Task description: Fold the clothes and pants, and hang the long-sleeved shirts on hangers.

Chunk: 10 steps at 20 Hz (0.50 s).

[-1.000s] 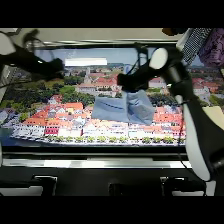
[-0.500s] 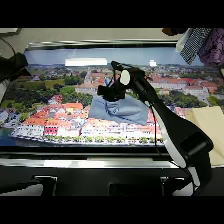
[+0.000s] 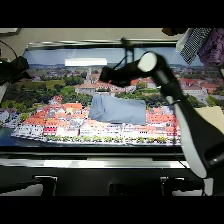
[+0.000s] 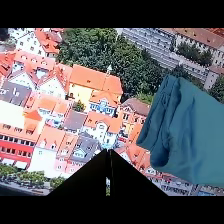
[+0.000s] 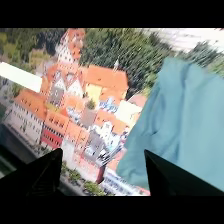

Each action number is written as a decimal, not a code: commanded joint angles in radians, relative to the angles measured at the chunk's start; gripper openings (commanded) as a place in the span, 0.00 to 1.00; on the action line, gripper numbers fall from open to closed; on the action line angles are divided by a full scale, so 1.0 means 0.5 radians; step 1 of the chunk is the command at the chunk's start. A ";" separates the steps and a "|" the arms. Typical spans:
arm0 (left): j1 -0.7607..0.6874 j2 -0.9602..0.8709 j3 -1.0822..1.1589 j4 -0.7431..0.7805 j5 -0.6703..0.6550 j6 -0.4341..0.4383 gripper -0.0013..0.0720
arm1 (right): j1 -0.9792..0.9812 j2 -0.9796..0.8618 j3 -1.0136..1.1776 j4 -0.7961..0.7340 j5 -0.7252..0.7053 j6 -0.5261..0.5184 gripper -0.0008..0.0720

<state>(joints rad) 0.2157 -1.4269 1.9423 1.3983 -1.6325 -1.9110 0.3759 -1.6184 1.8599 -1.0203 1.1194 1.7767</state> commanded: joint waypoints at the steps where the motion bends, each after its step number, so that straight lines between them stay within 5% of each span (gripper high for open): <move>1: 0.002 -0.001 -0.005 0.003 0.005 0.001 0.04 | -0.504 0.190 -0.002 -0.144 0.313 -0.175 0.83; 5: 0.002 -0.002 -0.005 0.003 0.005 0.001 0.04 | -1.158 0.188 -0.315 0.143 0.518 -0.462 0.82; 10: 0.002 -0.002 -0.009 0.003 0.005 0.001 0.04 | -1.334 0.183 -1.192 0.552 0.217 -0.846 0.82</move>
<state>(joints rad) 0.2157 -1.4269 1.9388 1.4010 -1.6306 -1.9106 -0.2359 -1.5284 1.4704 -0.8577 1.2922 1.4784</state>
